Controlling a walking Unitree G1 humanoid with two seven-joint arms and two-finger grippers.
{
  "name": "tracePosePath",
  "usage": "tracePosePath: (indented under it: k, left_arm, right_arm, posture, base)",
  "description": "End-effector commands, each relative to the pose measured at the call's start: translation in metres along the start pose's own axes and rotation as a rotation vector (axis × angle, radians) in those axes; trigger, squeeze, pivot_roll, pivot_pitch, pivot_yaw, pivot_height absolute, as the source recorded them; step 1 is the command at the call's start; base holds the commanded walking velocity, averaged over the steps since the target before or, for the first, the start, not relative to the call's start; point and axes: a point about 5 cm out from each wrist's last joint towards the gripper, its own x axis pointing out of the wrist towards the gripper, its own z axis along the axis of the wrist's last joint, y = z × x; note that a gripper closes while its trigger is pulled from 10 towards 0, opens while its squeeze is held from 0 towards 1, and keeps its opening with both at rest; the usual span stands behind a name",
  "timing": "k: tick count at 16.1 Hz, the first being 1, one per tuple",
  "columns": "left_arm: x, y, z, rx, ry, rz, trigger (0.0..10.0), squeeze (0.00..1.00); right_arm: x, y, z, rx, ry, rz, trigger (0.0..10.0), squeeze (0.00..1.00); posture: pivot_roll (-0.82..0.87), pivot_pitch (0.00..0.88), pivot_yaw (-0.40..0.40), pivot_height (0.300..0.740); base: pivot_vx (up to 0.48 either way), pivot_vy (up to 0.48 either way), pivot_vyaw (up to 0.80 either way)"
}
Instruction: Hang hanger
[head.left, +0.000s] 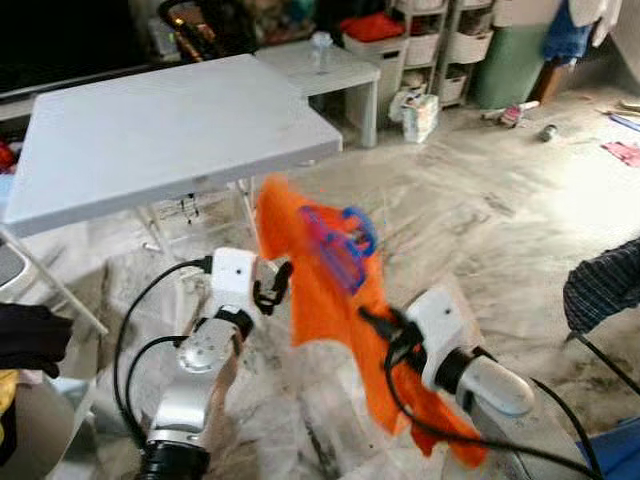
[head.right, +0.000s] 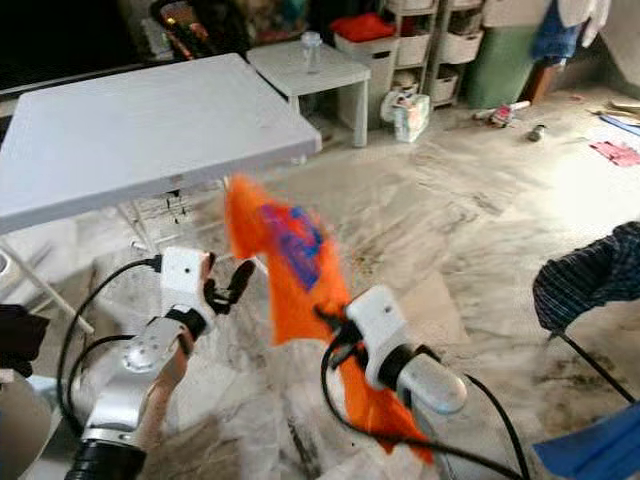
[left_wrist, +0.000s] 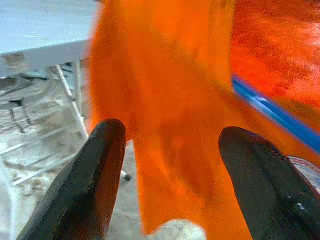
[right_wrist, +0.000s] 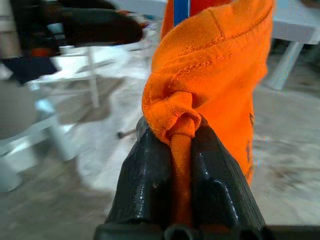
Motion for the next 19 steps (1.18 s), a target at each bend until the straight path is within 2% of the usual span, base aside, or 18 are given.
tracePosePath:
  k: [1, 4, 7, 10, 11, 13, 15, 16, 17, 18, 19]
  left_arm:
    - [0.001, -0.001, 0.002, 0.011, -0.012, -0.01, 10.0, 0.0]
    - [0.005, -0.008, 0.009, -0.029, -0.052, -0.054, 10.0, 0.0]
    - [0.005, -0.02, 0.012, -0.038, -0.071, -0.136, 10.0, 0.0]
    - [0.005, -0.023, 0.011, -0.044, -0.064, -0.15, 10.0, 0.0]
    - [0.005, -0.023, 0.011, -0.043, -0.062, -0.15, 10.0, 0.0]
    - [0.006, -0.011, 0.009, -0.011, -0.051, -0.079, 10.0, 0.0]
    - [0.006, -0.003, 0.006, 0.003, -0.036, -0.037, 10.0, 0.0]
    - [0.006, 0.0, 0.005, -0.005, -0.035, -0.032, 8.8, 0.0]
    - [0.005, 0.002, 0.006, 0.011, -0.037, -0.033, 1.8, 0.0]
    - [0.006, 0.006, 0.006, 0.015, -0.034, -0.022, 0.0, 0.0]
    - [0.006, 0.007, 0.006, 0.028, -0.033, -0.021, 0.0, 0.0]
  right_arm:
    - [-0.003, 0.01, 0.012, -0.013, -0.042, 0.092, 10.0, 0.0]
    - [-0.009, 0.016, 0.005, -0.023, 0.008, 0.171, 10.0, 0.0]
    - [-0.008, 0.016, -0.004, -0.058, 0.052, 0.17, 10.0, 0.0]
    - [-0.002, 0.012, -0.008, -0.098, 0.072, 0.129, 10.0, 0.0]
    - [-0.001, 0.012, -0.007, -0.092, 0.063, 0.136, 10.0, 0.0]
    - [-0.006, 0.017, -0.005, -0.095, 0.076, 0.214, 10.0, 0.0]
    - [-0.013, 0.014, -0.006, -0.096, 0.094, 0.225, 10.0, 0.0]
    - [-0.017, 0.01, -0.007, -0.092, 0.106, 0.228, 10.0, 0.0]
    - [-0.019, 0.007, -0.007, -0.097, 0.113, 0.226, 10.0, 0.0]
    - [-0.023, 0.003, -0.006, -0.097, 0.125, 0.232, 10.0, 0.0]
    - [-0.024, 0.001, -0.007, -0.105, 0.138, 0.231, 10.0, 0.0]
  posture:
    - [-0.14, 0.002, 0.027, 0.74]
    - [-0.14, 0.003, 0.028, 0.74]
    - [-0.14, 0.003, 0.029, 0.74]
    - [-0.14, 0.0, 0.025, 0.74]
    - [-0.14, 0.0, 0.025, 0.74]
    - [-0.14, 0.0, 0.022, 0.74]
    - [-0.14, 0.0, 0.022, 0.74]
    - [-0.14, 0.0, 0.022, 0.74]
    - [-0.14, 0.0, 0.022, 0.74]
    - [-0.14, 0.003, 0.026, 0.74]
    - [-0.14, 0.003, 0.026, 0.74]
  base:
    - [0.0, 0.0, 0.0]
    - [0.0, 0.0, 0.0]
    - [0.0, 0.0, 0.0]
    - [0.0, 0.0, 0.0]
    - [0.0, 0.0, 0.0]
    - [0.0, 0.0, 0.0]
    - [0.0, 0.0, 0.0]
    - [0.0, 0.0, 0.0]
    - [0.0, 0.0, 0.0]
    - [0.0, 0.0, 0.0]
    - [0.0, 0.0, 0.0]
